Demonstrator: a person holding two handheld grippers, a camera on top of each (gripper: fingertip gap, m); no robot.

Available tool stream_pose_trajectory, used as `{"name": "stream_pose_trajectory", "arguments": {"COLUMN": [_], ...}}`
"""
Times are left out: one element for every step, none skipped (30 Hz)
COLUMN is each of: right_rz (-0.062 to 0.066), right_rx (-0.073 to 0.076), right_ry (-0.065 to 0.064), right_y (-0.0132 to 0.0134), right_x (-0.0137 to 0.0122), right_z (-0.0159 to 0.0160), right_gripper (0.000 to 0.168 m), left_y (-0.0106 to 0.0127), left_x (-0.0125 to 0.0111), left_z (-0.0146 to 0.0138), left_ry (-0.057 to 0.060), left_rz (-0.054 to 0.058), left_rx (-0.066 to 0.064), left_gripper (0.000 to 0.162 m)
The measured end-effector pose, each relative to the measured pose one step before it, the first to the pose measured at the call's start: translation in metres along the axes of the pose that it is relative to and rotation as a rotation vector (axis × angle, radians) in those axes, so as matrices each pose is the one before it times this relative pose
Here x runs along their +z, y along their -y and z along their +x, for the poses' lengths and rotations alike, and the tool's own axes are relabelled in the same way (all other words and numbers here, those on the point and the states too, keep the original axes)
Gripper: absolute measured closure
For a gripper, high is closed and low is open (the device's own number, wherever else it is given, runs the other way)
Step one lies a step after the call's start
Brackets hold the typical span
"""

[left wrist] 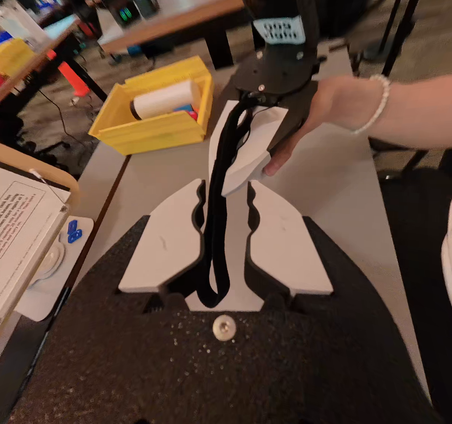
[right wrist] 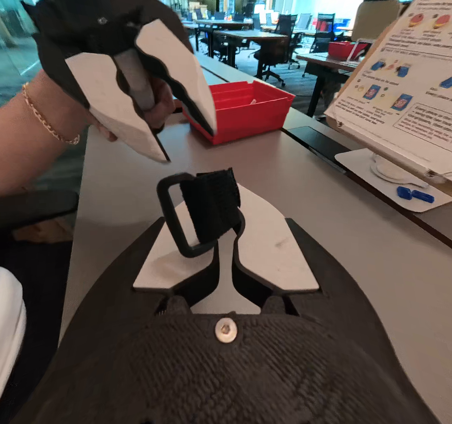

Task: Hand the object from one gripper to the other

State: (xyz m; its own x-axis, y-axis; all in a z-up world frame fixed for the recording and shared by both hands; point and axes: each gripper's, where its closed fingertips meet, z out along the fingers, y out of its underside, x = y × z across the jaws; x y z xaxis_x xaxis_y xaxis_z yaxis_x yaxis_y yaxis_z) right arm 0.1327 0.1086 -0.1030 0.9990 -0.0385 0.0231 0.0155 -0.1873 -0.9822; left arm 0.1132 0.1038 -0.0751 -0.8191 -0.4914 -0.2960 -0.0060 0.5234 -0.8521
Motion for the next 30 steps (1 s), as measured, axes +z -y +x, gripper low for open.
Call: {"name": "stream_pose_trajectory", "arguments": {"right_rz": [-0.0095, -0.0126, -0.0178, -0.0354, -0.0169, 0.0021, 0.0075, 0.0014, -0.0102, -0.0122, -0.0071, 0.0022, 0.0149, 0.0279, 0.0362, 0.0371, 0.0275, 0.0179, 0.0174, 0.0235, 0.0345, 0.0357, 0.0218, 0.0049, -0.0018, 0.003, 0.0101, 0.0044, -0.004, 0.0017], "right_rx": [-0.0076, -0.011, -0.0164, -0.023, -0.0224, -0.0048, 0.0081, 0.0033, -0.0088, -0.0147, -0.0116, -0.0054, 0.0069, 0.0141, 0.0139, 0.0113, 0.0128, 0.0154, 0.0117, 0.0079, 0.0083, 0.0036, -0.0051, -0.0178, -0.0267, -0.0248, -0.0224, -0.0202, -0.0145, -0.017], "right_ry": [0.0127, 0.0074, 0.0087, -0.0191, -0.0078, 0.0148, 0.0174, 0.0053, 0.0018, 0.0029, -0.003, -0.0011, 0.002, -0.0007, -0.0074, -0.0098, -0.0038, -0.0101, -0.0131, -0.0147, -0.0202, -0.0274, -0.0305, -0.035, -0.0437, -0.0541, -0.0527, -0.0377, -0.0438, -0.0469], "right_y": [-0.00094, -0.0014, -0.00236, -0.0052, -0.00283, 0.00012, 0.00109, 0.00007, -0.00156, -0.00176, -0.00079, 0.00043, 0.00222, 0.00362, 0.0044, 0.00405, 0.00263, 0.00188, 0.00242, 0.00359, 0.00557, 0.00574, 0.00357, 0.00075, -0.00077, -0.00049, 0.00014, -0.00083, -0.00172, -0.00068], "right_x": [0.00308, 0.00283, 0.00256, 0.00172, 0.00119, 0.00089, 0.00079, 0.00085, 0.0007, 0.00077, 0.00065, 0.00046, 0.00033, -0.00039, -0.0015, -0.00242, -0.00269, -0.00221, -0.0019, -0.00123, -0.00036, 0.00064, 0.00173, 0.0026, 0.00308, 0.00254, 0.00197, 0.00161, 0.00112, 0.0005], "right_z": [-0.00476, -0.00357, -0.00353, 0.00146, -0.00011, -0.00304, -0.00294, -0.00085, -0.00053, -0.00105, -0.00048, -0.00067, -0.0005, 0.00072, 0.0022, 0.00287, 0.0024, 0.00326, 0.00307, 0.0023, 0.00195, 0.00169, 0.00101, 0.00129, 0.00214, 0.00336, 0.00302, 0.00155, 0.00305, 0.00361], "right_gripper": [0.165, 0.164, 0.164, 0.164, 0.164, 0.164, 0.164, 0.164, 0.164, 0.164, 0.164, 0.164, 0.163, 0.163, 0.162, 0.161, 0.152, 0.14, 0.135, 0.131, 0.125, 0.121, 0.119, 0.117, 0.115, 0.113, 0.113, 0.114, 0.114, 0.114], "left_y": [-0.00331, -0.00197, -0.00009, 0.0024, 0.0034, 0.00268, 0.00107, -0.00061, -0.00173, -0.0019, -0.00107, -0.00006, 0.00126, 0.00308, 0.00462, 0.00629, 0.00884, 0.01, 0.00999, 0.00983, 0.00833, 0.00549, 0.00297, 0.00124, 0.00016, -0.00079, -0.00134, -0.00146, -0.00118, -0.00053], "left_x": [0.00719, 0.00664, 0.00495, 0.00309, 0.00167, 0.00071, 0.00037, 0.0001, 0.0001, 0.00008, -0.00016, -0.00068, -0.00116, -0.00185, -0.00289, -0.00394, -0.0048, -0.00523, -0.00501, -0.00446, -0.00365, -0.00237, -0.00129, -0.00032, 0.00004, 0.00013, 0.00043, 0.00076, 0.00063, 0.00018], "left_z": [0.00383, 0.00313, 0.00304, 0.00284, 0.00143, 0.0004, 0.00009, -0.0008, -0.00121, -0.00023, 0.0, -0.00101, -0.00135, -0.00246, -0.00455, -0.00483, -0.00462, -0.00439, -0.00553, -0.00769, -0.00785, -0.00652, -0.00509, -0.00233, -0.00054, -0.00175, -0.0005, 0.00312, 0.00147, -0.00096], "left_ry": [-0.0164, -0.0162, -0.0202, -0.0212, -0.0149, -0.0096, -0.0085, -0.0038, -0.0005, -0.0043, -0.0037, 0.0031, 0.0029, 0.0089, 0.0185, 0.0155, 0.0105, 0.0078, 0.0146, 0.0342, 0.0426, 0.0414, 0.0424, 0.033, 0.027, 0.0418, 0.0344, 0.0086, 0.0202, 0.0362], "left_rz": [-0.0537, -0.036, -0.0152, 0.0088, 0.0206, 0.0203, 0.0128, 0.0033, -0.0047, -0.0054, -0.0011, 0.0041, 0.0142, 0.0309, 0.0459, 0.0583, 0.0742, 0.0805, 0.0778, 0.0792, 0.0716, 0.0523, 0.0366, 0.0273, 0.0206, 0.0137, 0.0083, 0.0054, 0.0064, 0.0119], "left_rx": [0.0267, 0.0208, 0.0146, 0.0011, -0.0104, -0.0134, -0.0127, -0.0135, -0.0127, -0.0083, -0.0074, -0.0104, -0.0132, -0.0204, -0.0317, -0.0397, -0.0433, -0.0473, -0.0534, -0.0547, -0.0537, -0.0505, -0.0413, -0.0266, -0.0171, -0.014, -0.0047, 0.0009, -0.0041, -0.0035], "left_gripper": [0.13, 0.13, 0.13, 0.133, 0.137, 0.139, 0.145, 0.15, 0.155, 0.157, 0.158, 0.159, 0.159, 0.159, 0.159, 0.159, 0.159, 0.159, 0.159, 0.159, 0.16, 0.16, 0.16, 0.159, 0.159, 0.159, 0.159, 0.159, 0.159, 0.159]}}
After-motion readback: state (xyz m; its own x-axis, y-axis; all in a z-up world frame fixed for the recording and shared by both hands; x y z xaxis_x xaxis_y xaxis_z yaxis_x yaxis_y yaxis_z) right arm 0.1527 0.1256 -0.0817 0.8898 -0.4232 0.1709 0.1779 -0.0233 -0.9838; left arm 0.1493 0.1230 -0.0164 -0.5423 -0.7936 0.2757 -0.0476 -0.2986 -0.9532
